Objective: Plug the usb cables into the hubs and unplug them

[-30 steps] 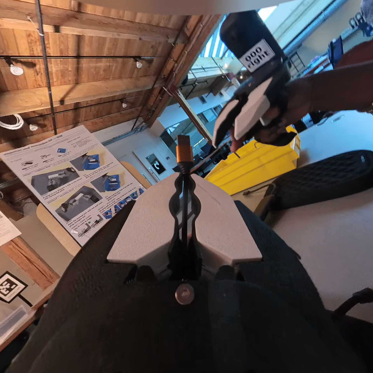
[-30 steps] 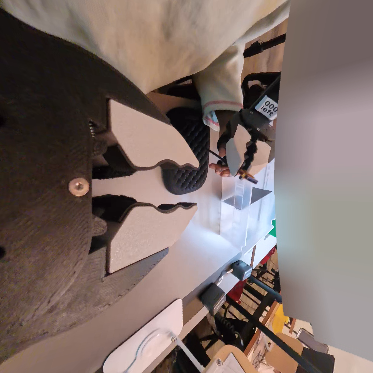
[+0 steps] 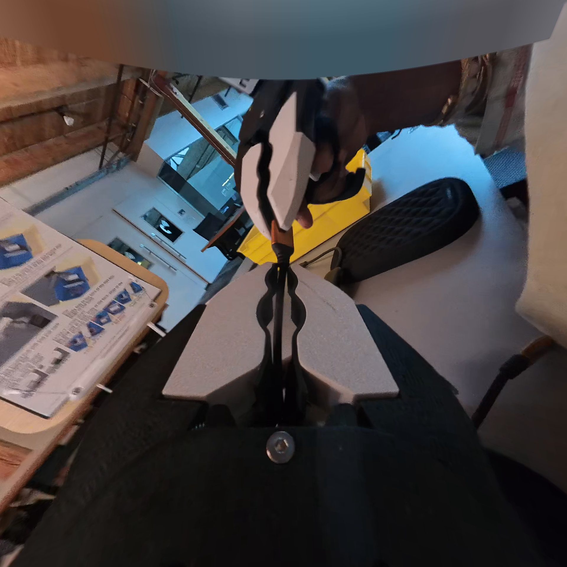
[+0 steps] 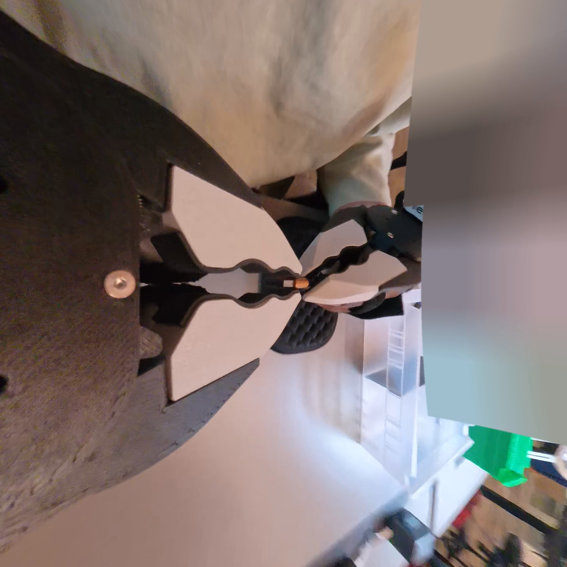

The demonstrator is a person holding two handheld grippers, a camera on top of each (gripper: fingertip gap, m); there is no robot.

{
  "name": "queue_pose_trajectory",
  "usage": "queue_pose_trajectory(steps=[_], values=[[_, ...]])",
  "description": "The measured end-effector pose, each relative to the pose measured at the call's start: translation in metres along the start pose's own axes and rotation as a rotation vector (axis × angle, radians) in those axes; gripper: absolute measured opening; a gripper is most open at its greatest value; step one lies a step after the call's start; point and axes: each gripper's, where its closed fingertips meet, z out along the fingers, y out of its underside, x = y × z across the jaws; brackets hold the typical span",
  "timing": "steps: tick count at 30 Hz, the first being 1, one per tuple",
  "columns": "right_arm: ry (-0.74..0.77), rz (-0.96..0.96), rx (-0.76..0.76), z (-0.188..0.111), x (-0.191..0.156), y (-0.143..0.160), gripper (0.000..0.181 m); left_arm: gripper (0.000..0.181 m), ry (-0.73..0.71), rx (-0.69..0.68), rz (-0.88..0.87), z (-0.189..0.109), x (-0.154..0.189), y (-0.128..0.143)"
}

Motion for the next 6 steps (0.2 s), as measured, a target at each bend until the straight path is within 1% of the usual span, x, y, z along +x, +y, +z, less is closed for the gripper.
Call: queue_pose_trajectory(steps=[1,2,4,5,6], values=[[0.017,-0.083,-0.002,-0.001,-0.001,-0.002,0.007,0.01,0.02,0.018,-0.074,-0.001,0.0,-0.002],[0.032,-0.187,-0.007,-0.003,-0.003,-0.003,0.007,0.021,0.074,0.06,-0.188,-0.002,0.002,-0.007],[0.033,-0.471,-0.012,-0.006,-0.014,-0.007,0.006,0.046,0.232,0.169,-0.49,-0.01,0.003,-0.024],[0.026,-0.617,0.008,-0.007,-0.022,-0.012,0.006,0.049,0.29,0.227,-0.616,-0.015,-0.002,-0.033],[0.018,-0.723,0.028,-0.007,-0.029,-0.017,0.006,0.049,0.298,0.268,-0.707,-0.017,-0.014,-0.039]])
